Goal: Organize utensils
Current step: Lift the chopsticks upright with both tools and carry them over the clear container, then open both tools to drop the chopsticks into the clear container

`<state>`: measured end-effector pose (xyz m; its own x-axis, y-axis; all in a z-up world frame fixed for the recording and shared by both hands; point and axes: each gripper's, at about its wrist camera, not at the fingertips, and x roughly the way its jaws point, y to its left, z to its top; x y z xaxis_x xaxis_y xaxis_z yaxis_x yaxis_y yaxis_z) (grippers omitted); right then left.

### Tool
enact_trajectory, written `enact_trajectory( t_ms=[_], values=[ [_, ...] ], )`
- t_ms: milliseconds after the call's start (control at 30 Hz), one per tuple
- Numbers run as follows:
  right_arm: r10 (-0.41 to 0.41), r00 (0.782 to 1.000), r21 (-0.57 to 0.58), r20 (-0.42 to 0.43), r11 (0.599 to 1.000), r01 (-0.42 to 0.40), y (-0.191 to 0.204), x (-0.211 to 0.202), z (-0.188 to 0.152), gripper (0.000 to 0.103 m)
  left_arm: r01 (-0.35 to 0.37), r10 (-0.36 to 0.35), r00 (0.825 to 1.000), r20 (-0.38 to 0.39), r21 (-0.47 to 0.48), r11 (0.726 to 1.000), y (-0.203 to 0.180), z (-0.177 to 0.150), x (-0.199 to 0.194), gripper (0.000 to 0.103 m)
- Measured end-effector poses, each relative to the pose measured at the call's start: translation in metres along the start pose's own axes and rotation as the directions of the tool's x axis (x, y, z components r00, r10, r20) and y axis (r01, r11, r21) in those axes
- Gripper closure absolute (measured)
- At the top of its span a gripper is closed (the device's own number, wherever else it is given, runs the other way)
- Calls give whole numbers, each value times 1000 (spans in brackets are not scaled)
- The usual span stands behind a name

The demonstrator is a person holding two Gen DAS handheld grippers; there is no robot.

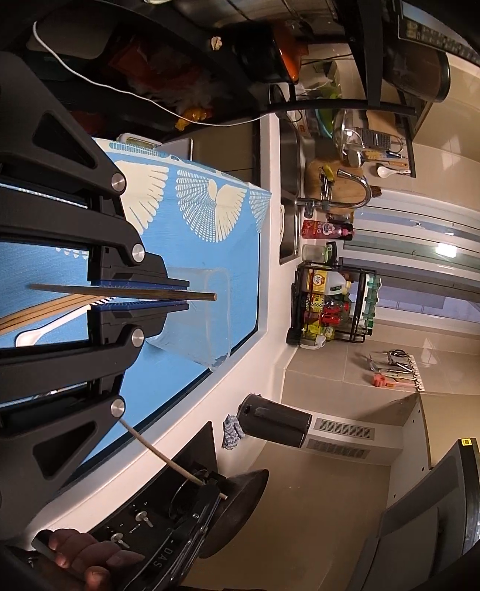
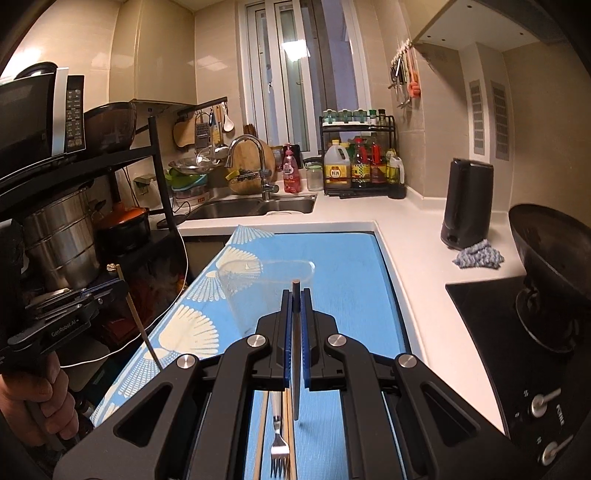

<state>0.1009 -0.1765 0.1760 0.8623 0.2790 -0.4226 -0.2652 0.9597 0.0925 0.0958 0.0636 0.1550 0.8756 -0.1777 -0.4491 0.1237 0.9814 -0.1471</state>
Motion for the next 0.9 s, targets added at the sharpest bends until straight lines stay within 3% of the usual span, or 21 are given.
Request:
enact_trajectory(
  t_ms=[167,567,700,900],
  values=[
    [13,999,-11,33,1000,-13,5,3,36,99,10,-10,1000,-12,0,1000,3,28,5,98],
    [47,979,-55,199,998,-37,27,12,143,99,31,-38,991,129,54,998,-8,142,18,98],
    [37,978,-55,206,998,-26,27,37,152,99,48,-54,986,156,45,998,-12,165,36,98],
    [11,986,-23,163,1000,-8,16,87,125,99,78,-81,991,110,26,997,-6,152,86,98]
  ],
)
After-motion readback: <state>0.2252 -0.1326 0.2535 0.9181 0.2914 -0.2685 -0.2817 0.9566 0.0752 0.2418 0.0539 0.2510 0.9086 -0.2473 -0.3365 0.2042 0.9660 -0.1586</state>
